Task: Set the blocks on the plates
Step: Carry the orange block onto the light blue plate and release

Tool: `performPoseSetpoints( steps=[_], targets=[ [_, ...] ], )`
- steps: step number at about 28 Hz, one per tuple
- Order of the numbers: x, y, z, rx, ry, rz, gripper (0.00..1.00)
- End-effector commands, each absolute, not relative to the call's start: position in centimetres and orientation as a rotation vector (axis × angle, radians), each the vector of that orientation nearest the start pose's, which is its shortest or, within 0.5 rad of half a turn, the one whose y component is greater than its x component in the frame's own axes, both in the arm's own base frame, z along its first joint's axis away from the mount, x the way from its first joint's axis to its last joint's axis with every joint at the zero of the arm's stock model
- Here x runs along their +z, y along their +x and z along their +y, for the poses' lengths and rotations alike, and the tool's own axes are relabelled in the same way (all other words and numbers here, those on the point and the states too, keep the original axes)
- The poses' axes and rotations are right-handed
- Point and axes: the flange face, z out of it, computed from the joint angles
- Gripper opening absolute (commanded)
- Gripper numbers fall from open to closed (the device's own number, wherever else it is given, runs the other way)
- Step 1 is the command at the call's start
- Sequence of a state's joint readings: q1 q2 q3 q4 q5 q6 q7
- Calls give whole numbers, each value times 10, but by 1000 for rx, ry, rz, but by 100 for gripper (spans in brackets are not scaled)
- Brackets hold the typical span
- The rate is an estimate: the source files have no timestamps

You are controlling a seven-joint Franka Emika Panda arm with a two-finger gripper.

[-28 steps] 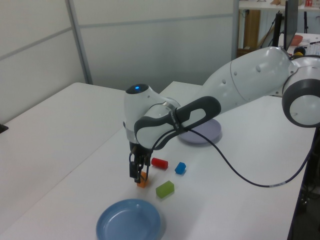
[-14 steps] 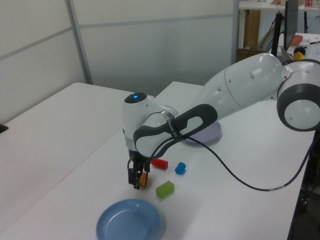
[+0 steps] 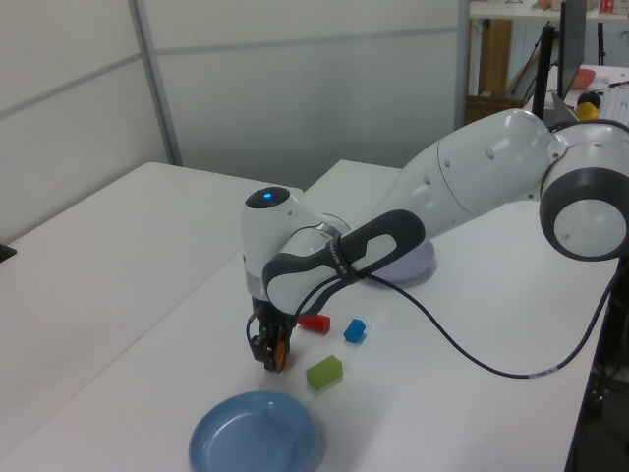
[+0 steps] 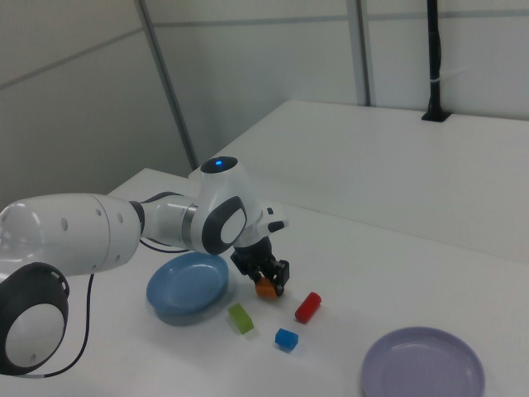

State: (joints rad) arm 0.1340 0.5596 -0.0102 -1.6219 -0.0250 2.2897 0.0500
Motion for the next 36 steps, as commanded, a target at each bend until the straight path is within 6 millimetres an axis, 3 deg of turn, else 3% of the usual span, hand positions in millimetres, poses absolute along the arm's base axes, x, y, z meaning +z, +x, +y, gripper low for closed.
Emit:
performPoseSetpoints(
  steps=[1, 6, 9, 11, 12, 13, 21, 29, 32, 33, 35, 36],
  targets=[
    [332, 694, 81, -231, -3160, -108, 27],
    [359, 681, 88, -154, -3165, -136, 27],
    [383, 666, 109, -76, -3160, -192, 27],
    [387, 656, 128, -10, -3154, -245, 27],
    [386, 651, 141, 19, -3149, -282, 27],
    [382, 644, 166, 42, -3145, -350, 27],
    [357, 626, 246, 21, -3187, -513, 27],
    [322, 635, 281, -219, -3217, -351, 28],
    [319, 637, 281, -244, -3209, -334, 31],
    [319, 637, 281, -246, -3208, -337, 35],
    [320, 637, 280, -246, -3209, -329, 100],
    [322, 637, 280, -245, -3211, -329, 100]
  ],
)
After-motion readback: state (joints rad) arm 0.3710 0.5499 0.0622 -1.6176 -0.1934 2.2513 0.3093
